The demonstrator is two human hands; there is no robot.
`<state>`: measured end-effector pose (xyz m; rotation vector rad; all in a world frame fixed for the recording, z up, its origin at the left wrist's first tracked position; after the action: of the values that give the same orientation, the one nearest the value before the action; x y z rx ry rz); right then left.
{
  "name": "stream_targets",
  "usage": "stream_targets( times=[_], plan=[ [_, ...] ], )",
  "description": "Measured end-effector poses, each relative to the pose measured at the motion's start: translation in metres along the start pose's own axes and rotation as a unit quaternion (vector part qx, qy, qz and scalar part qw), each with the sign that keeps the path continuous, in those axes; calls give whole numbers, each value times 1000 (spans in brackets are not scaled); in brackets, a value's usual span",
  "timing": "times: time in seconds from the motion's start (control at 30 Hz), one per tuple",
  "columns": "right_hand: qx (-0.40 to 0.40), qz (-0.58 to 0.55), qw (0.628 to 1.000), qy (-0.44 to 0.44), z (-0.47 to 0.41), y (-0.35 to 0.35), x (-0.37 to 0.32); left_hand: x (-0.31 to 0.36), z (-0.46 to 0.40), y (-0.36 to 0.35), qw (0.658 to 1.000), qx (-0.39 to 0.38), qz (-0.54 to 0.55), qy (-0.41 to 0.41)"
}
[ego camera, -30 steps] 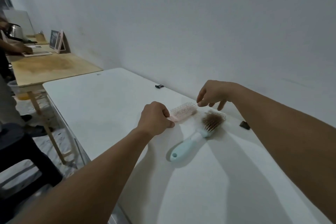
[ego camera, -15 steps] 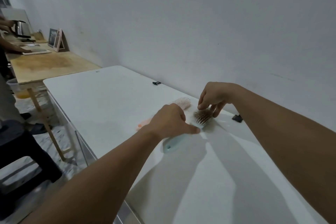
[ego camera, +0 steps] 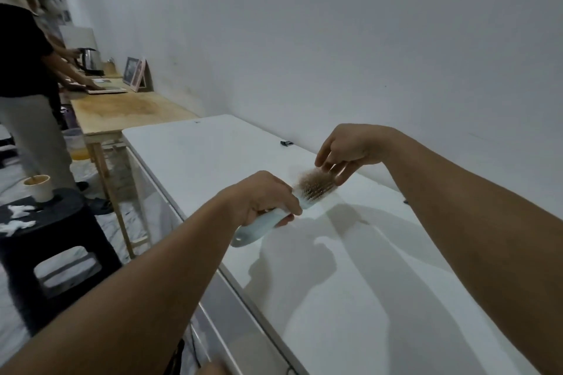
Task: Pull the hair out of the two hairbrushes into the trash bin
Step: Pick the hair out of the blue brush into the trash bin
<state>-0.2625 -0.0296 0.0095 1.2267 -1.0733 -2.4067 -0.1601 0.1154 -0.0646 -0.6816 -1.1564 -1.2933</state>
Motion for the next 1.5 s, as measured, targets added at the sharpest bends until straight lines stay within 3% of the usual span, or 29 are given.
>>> stream_targets(
  times=[0.17,0.37,0.8,1.13,1.37,1.5],
  plan=[
    [-4,19,997,72,3,-26,-54,-9,39,29,999,20,12,26],
    [-22,63,988,137,2,-73,-116,-32,90,64,987,160,-19,18],
    [-90,113,960,241,-10,-203,-210,-123,185,128,937,347,36,23],
    [-86,212,921,315,-59,-306,-229,-216,197,177,913,393,89,68],
    [-73,128,937,317,-134,-377,-212,-298,184,204,904,388,140,114],
    [-83,-35,963,254,-174,-415,-190,-350,173,217,893,405,106,167]
  ],
)
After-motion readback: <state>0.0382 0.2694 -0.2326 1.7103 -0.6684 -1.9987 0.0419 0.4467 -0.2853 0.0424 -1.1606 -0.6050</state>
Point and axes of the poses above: each hand's wrist, its own z-axis away from the middle knuckle, its own y-axis out of the back of the hand, x = y × z, the point moved 3 cm from there along -z, towards the middle knuckle, and after that the axes turned 12 degrees about -x, right-handed, at the moved point
